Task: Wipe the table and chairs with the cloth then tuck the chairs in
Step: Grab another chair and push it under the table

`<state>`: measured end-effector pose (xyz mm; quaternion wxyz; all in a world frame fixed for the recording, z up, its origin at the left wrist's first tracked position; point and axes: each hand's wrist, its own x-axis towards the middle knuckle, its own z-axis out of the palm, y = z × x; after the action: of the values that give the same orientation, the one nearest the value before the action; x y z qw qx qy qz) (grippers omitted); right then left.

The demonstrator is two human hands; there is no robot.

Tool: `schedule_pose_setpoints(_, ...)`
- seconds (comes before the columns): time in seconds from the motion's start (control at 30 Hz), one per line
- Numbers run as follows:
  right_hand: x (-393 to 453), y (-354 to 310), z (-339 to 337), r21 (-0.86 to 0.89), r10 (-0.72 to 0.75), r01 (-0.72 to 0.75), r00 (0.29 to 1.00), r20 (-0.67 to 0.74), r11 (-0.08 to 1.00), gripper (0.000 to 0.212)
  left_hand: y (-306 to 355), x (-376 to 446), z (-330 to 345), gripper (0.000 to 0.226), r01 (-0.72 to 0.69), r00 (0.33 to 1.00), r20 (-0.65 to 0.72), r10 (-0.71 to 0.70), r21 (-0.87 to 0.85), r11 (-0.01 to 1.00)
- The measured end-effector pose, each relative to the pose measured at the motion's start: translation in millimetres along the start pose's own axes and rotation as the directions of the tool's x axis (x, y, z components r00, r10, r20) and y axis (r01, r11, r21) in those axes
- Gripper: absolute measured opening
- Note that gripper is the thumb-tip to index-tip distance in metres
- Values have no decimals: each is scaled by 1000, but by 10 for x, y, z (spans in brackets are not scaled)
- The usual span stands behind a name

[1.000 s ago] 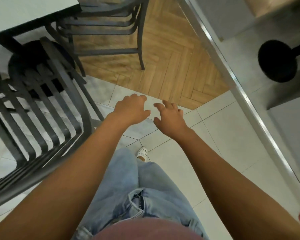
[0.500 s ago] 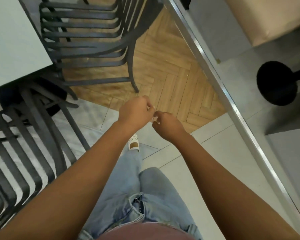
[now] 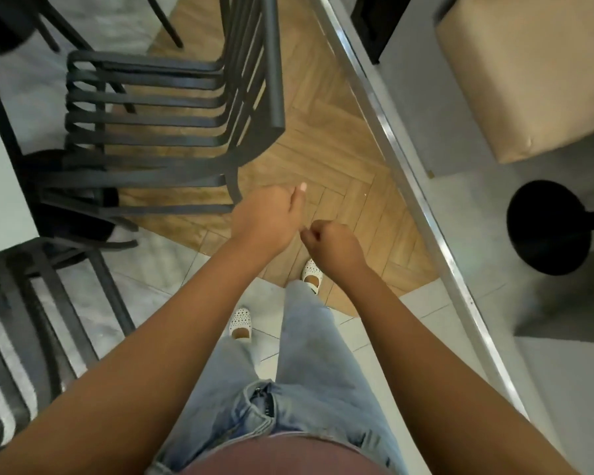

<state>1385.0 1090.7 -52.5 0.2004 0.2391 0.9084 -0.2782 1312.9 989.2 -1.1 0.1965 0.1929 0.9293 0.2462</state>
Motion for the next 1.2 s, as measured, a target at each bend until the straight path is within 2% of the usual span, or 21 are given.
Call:
schedule_pose_setpoints(0.1, 341, 73, -361, -78, -44, 46, 999, 22, 996, 50, 303, 324, -59, 45, 4, 994, -112, -5, -9, 1000)
schedule_pose_setpoints(0.17, 550, 132, -587, -89, -84, 88, 995, 46, 992, 49, 480, 516, -75, 43, 28, 986, -168, -21, 43, 999)
schedule_pose_setpoints(0.23, 775, 163, -797, -101, -128, 136, 988, 82, 986, 39, 631, 712, -96, 36, 52, 981, -191, -43, 42, 998)
schedule_pose_setpoints(0.3, 1048, 203, -938, -143, -119, 143, 980, 161, 979, 30, 741, 887, -125, 31, 48, 982, -182, -55, -42, 998)
schedule_pose_setpoints(0.37, 1325, 218, -1045, -201, -106, 163, 958, 266, 966, 52, 806, 1045, -133, 35, 34, 976, -212, -44, -51, 998)
schedule_pose_setpoints(0.47, 1679, 174, -1203, -266, -96, 190, 939, 331, 945, 77, 845, 1275, -160, 50, 138, 959, -263, -105, 112, 984)
schedule_pose_setpoints(0.6, 2026, -15, -1465, -373, -122, 233, 947, 298, 898, 106, 769, 1615, -192, 89, 310, 932, -246, -265, 164, 936)
schedule_pose_setpoints(0.73, 2368, -233, -1644, -401, -249, 342, 931, 267, 850, 124, 644, 1960, -234, 107, 445, 883, -221, -413, 118, 888)
schedule_pose_setpoints(0.93, 2815, -545, -1844, -519, -432, 484, 873, 228, 705, 133, 544, 2355, -312, 114, 575, 803, -150, -577, -58, 816)
schedule_pose_setpoints(1.07, 3129, -804, -1983, -530, -524, 568, 814, 249, 630, 134, 513, 2552, -390, 112, 636, 740, -147, -657, -167, 754)
schedule_pose_setpoints(1.2, 3513, -1102, -2126, -560, -637, 651, 726, 261, 512, 133, 484, 2692, -416, 108, 699, 668, -195, -718, -167, 695)
